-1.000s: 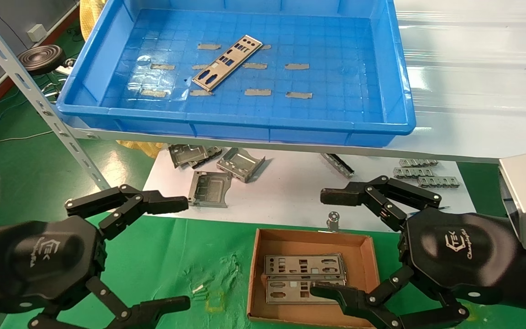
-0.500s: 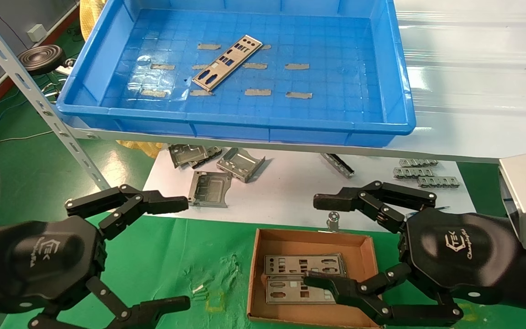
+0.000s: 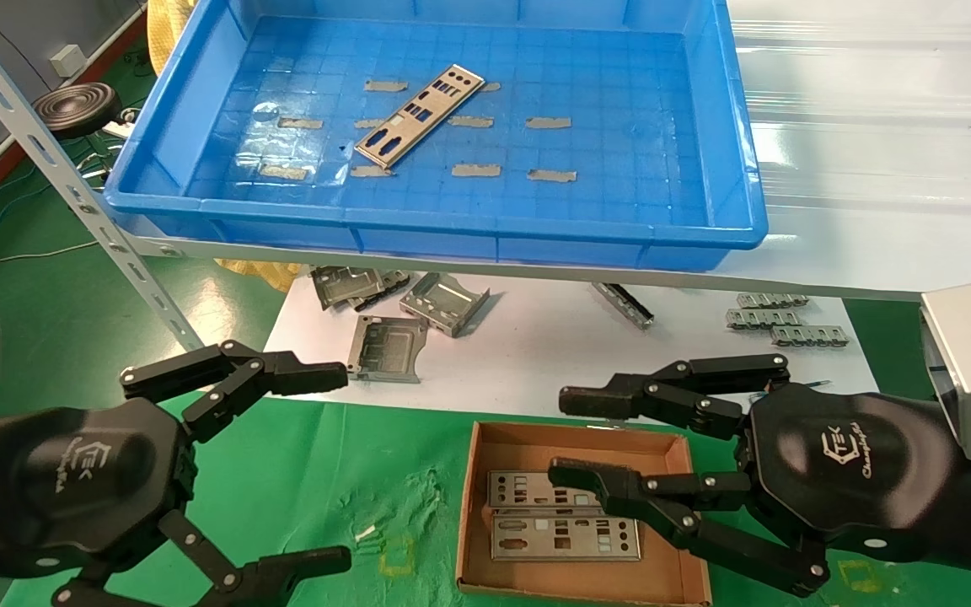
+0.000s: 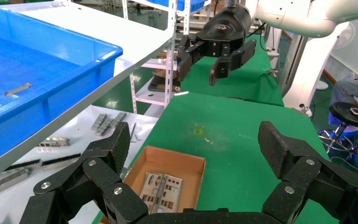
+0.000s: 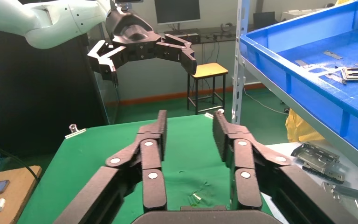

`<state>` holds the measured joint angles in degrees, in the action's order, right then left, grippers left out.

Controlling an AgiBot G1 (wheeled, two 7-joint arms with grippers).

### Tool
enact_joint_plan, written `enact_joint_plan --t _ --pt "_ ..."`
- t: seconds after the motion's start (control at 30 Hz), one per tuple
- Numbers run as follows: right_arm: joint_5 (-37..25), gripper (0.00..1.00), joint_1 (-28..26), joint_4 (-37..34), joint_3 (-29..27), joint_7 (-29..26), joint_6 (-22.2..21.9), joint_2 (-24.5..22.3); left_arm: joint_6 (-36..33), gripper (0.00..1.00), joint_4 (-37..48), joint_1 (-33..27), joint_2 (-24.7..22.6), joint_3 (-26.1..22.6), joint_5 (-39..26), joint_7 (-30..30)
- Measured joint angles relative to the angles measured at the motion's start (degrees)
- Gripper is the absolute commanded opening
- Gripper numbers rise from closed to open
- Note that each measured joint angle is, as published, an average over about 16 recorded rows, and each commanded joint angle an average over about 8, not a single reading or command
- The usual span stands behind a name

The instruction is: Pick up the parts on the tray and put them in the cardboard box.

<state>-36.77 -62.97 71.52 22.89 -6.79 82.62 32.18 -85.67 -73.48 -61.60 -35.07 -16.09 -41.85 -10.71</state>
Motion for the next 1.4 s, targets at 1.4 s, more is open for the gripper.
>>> enact_joint_plan --t 1.4 --pt "0.0 0.00 0.0 0.0 0.0 0.0 0.0 0.0 12.7 1.00 29.9 -35.5 -22.5 -12.6 -25.7 -3.0"
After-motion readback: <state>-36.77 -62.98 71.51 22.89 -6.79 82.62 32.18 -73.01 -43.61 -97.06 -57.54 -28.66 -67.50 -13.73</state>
